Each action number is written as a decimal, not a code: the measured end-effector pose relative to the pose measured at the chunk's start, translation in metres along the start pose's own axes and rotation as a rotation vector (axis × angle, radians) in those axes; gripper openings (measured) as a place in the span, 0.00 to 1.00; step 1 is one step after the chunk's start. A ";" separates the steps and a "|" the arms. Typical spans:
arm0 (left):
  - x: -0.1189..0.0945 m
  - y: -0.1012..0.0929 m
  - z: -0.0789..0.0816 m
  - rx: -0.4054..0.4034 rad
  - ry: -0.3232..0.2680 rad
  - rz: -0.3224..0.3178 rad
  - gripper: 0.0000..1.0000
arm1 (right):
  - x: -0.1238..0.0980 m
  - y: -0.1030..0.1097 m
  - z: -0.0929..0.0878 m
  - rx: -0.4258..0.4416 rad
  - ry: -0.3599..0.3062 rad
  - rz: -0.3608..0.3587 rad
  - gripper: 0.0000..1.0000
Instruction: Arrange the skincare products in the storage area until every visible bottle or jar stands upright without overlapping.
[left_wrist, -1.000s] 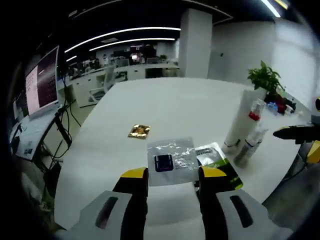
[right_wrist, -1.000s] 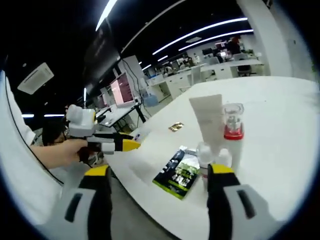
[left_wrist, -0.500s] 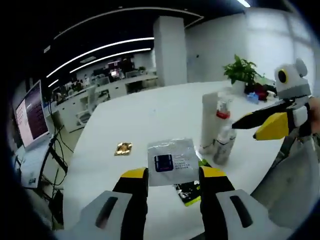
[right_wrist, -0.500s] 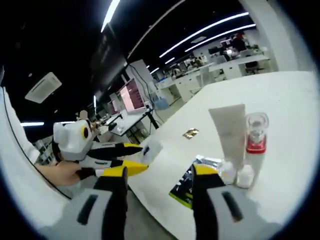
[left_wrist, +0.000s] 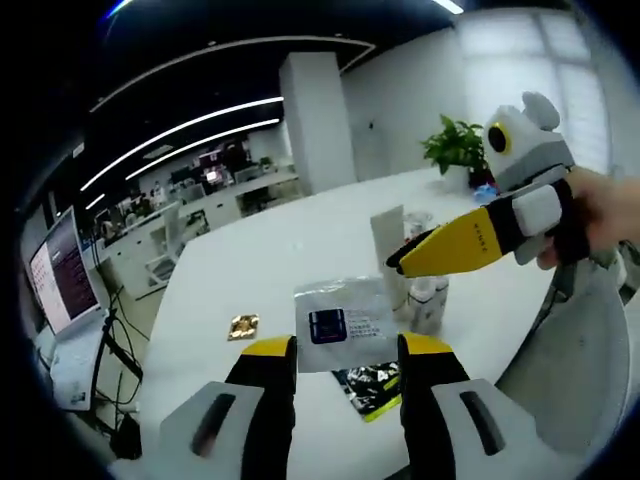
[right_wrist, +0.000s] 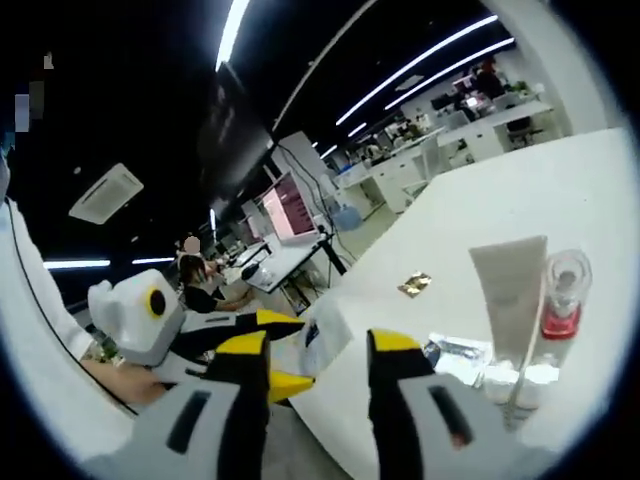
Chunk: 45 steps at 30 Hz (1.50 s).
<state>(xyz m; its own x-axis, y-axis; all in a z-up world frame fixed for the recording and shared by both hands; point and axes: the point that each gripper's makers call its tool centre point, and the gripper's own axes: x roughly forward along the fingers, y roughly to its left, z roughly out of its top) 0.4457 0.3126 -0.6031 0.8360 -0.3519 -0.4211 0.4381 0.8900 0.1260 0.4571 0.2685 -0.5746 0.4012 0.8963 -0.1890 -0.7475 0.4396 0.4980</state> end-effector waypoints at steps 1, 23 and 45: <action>0.000 -0.001 0.001 0.002 -0.002 -0.003 0.37 | 0.001 0.000 0.000 0.005 0.000 0.001 0.37; 0.003 -0.009 0.013 0.000 -0.045 -0.036 0.37 | 0.008 -0.024 -0.004 0.226 -0.056 -0.037 0.12; 0.005 -0.001 -0.011 -0.600 -0.035 -0.310 0.48 | 0.004 -0.020 -0.005 0.250 -0.064 -0.016 0.01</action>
<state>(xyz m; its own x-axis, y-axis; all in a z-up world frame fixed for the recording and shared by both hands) 0.4461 0.3133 -0.6158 0.7159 -0.6169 -0.3270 0.4086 0.7499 -0.5204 0.4715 0.2633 -0.5893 0.4510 0.8801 -0.1485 -0.5900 0.4188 0.6903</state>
